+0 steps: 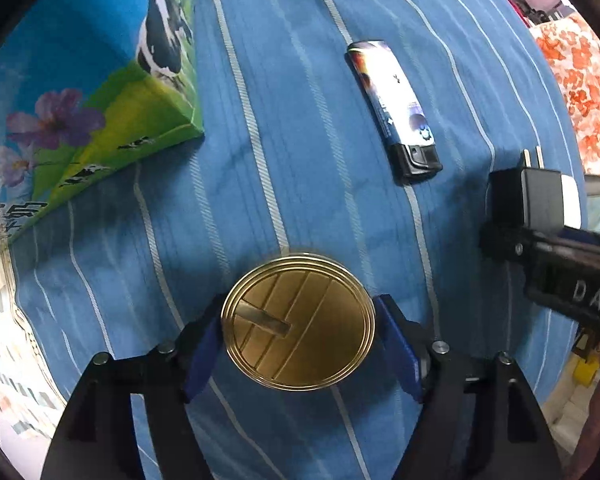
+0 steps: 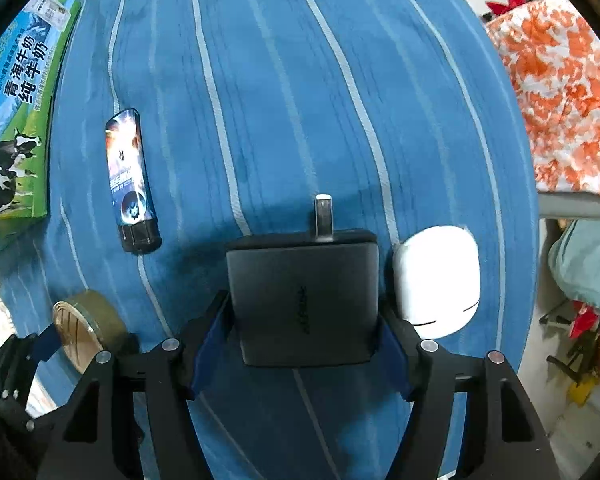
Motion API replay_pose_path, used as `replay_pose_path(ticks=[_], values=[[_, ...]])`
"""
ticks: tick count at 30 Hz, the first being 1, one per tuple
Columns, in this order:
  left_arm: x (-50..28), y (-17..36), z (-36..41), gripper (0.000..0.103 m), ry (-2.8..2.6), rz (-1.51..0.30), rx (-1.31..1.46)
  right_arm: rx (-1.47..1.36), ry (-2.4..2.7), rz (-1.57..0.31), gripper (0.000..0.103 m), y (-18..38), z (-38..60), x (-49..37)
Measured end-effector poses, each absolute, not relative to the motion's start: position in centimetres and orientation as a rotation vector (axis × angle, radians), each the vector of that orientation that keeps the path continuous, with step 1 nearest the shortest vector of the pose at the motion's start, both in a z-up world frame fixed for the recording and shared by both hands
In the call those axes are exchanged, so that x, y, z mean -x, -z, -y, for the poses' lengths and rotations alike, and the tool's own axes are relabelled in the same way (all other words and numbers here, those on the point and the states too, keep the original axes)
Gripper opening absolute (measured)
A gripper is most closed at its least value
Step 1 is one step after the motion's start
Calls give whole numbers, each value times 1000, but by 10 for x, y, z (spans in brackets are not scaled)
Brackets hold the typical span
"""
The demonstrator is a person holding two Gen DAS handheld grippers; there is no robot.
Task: Organize rigid objects
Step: 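Grasp the gold tin with the left tool while the right tool grasps the grey power bank, then lower the gold tin and power bank into the blue box, open both tools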
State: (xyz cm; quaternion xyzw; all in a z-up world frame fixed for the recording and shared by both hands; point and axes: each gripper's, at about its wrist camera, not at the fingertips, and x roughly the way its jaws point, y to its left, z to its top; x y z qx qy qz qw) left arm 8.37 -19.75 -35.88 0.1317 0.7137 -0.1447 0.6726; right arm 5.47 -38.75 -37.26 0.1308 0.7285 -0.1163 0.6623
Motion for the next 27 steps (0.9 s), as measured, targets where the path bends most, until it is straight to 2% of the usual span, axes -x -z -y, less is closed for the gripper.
replay_pose_path(ticks=[1, 2, 6, 15, 23, 27], values=[[-79, 354, 207, 63, 315, -1598, -306, -275, 267, -1640, 67, 371, 384, -55], [-77, 354, 208, 63, 314, -1592, -309, -265, 267, -1632, 62, 371, 380, -61], [-69, 350, 212, 62, 300, -1587, -305, -240, 245, -1609, 62, 366, 369, -62], [-53, 303, 192, 62, 274, -1494, -324, -263, 159, -1557, 61, 342, 338, -41], [-52, 270, 197, 62, 287, -1425, -328, -286, 126, -1430, 61, 282, 305, -23], [-56, 235, 194, 62, 305, -1360, -326, -281, 114, -1361, 61, 246, 296, -24]])
